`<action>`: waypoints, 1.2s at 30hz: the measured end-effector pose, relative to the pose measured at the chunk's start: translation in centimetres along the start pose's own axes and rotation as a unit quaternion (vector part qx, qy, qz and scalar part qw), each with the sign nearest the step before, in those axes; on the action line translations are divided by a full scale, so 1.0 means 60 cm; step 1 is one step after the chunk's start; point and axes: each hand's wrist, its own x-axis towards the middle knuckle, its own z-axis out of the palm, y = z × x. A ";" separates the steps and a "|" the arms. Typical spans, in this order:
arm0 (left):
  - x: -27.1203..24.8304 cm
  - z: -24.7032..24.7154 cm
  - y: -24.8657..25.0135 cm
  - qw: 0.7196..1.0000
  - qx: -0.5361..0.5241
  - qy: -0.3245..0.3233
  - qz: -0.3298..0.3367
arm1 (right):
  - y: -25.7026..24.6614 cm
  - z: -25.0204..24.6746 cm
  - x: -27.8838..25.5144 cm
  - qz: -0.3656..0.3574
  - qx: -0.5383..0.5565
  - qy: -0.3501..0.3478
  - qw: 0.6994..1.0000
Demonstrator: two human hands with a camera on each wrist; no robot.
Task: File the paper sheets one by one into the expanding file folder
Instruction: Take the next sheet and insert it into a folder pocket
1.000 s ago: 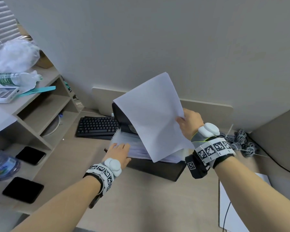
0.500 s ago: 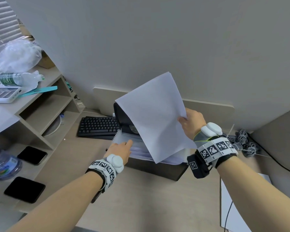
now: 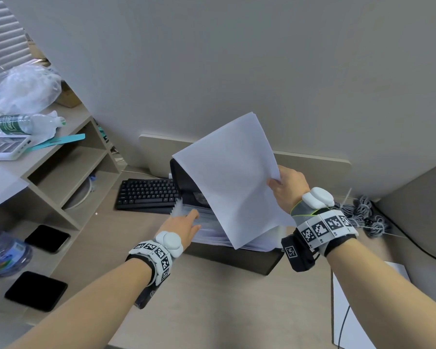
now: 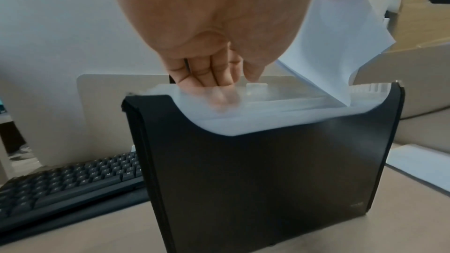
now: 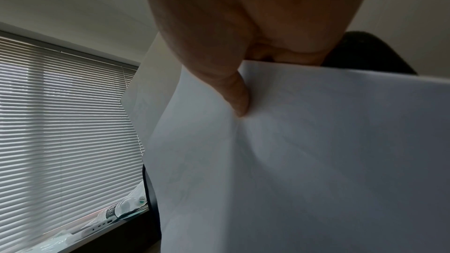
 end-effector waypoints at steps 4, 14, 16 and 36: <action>0.003 -0.010 0.011 0.996 0.068 -0.055 0.025 | 0.001 -0.001 0.002 0.002 0.000 0.000 1.000; 0.002 -0.008 0.022 0.982 0.132 -0.087 0.101 | 0.004 -0.001 0.000 -0.002 -0.002 -0.003 1.000; 0.002 -0.005 0.025 0.980 0.138 -0.099 0.104 | 0.005 0.001 0.000 -0.001 -0.004 -0.001 1.000; 0.005 0.008 0.021 0.974 0.105 -0.182 0.083 | -0.004 -0.001 0.013 0.001 -0.018 0.000 1.000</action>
